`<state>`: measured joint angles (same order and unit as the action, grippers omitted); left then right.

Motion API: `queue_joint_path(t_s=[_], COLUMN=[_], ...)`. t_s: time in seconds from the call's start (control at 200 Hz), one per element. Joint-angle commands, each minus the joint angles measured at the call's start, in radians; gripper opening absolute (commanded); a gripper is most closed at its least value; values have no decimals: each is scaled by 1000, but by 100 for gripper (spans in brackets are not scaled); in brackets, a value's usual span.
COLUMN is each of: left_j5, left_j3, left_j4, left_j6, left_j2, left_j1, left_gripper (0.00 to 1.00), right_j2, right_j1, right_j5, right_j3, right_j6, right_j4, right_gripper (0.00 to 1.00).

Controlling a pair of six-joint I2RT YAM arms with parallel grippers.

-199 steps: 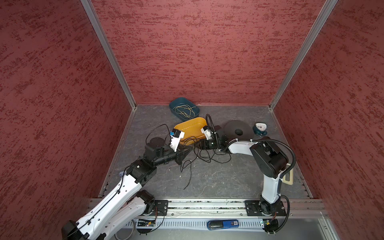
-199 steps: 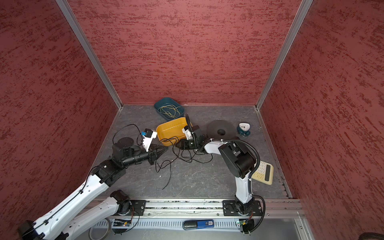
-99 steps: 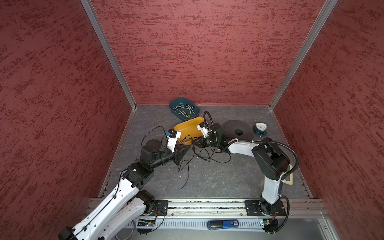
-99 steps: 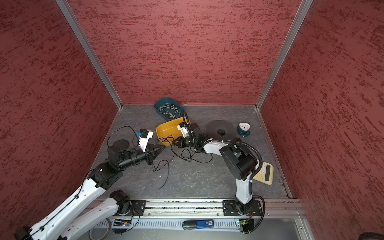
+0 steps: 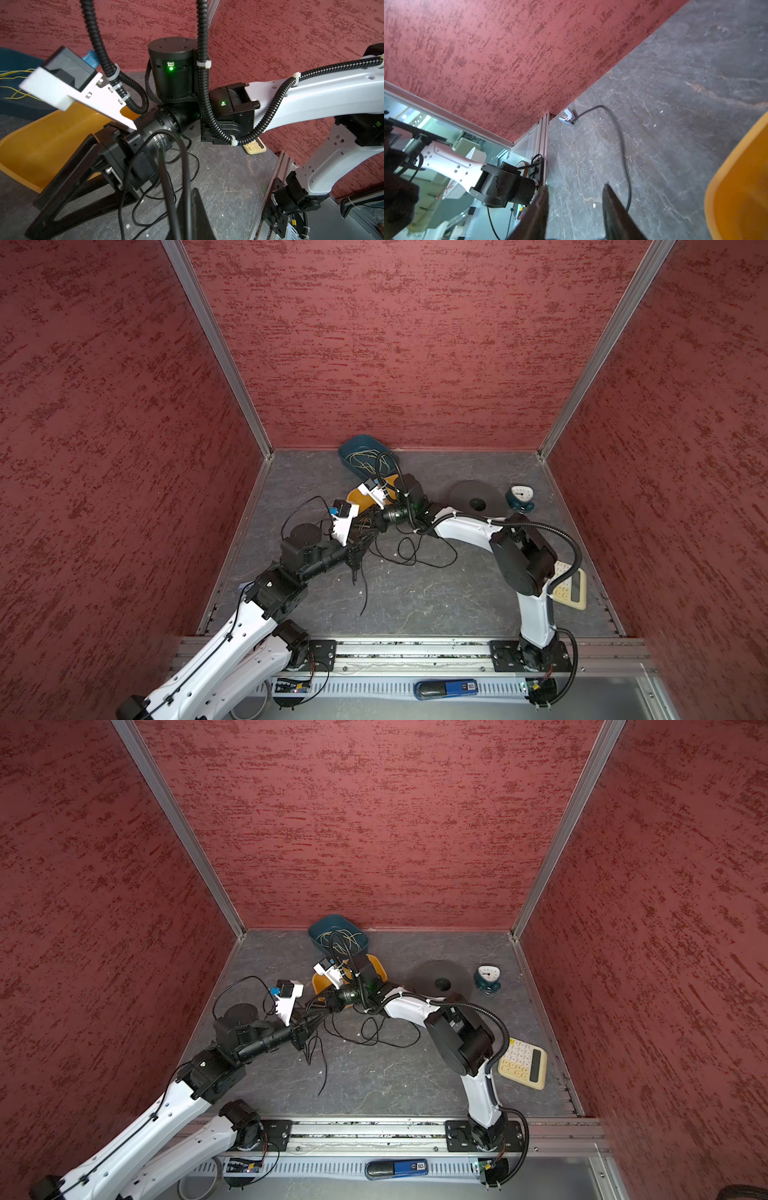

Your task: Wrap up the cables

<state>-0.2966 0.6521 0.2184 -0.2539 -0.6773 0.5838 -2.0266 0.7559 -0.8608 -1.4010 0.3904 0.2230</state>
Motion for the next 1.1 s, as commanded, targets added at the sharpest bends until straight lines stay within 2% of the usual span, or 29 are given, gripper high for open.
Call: queue_joint_path(t_s=[0.0,0.17,0.24,0.351,0.501,0.566,0.676,0.762,0.917,1.097], left_j5=[48,51,49,51,64,70,116,143,191,245], left_j3=[3,4,6,11,23,33,63,75,87,115], left_j4=[9,-3,-11,-19,-52,-68,-72,-93,-132,-158], left_j6=[11,5,6,2,-20,-30,-57,-89,-173,-236], left_j2=[17,3,-4,-23,-71,-96,-139,-171,-247,-348], left_j1=[2,3,3,4,4,4,-2,-13,-32,-48], left_gripper=[9,9,9,10,10,9,9,10,10,9], right_j2=[33,185,264,403,566,653,746,784,797,721], right_j1=[4,-27,-49,-92,-104,-105,-100,-84,-22,91], right_j5=[97,292,396,497,646,634,494,446,433,521], right_j3=[1,114,170,267,378,448,564,615,691,730], right_j6=[-101,-131,-106,-85,-134,-157,-189,-190,-146,-91], right_j4=[-149,-204,-229,-255,-313,-286,-202,-165,5,267], right_gripper=[66,75,79,83,87,87,84,83,78,76])
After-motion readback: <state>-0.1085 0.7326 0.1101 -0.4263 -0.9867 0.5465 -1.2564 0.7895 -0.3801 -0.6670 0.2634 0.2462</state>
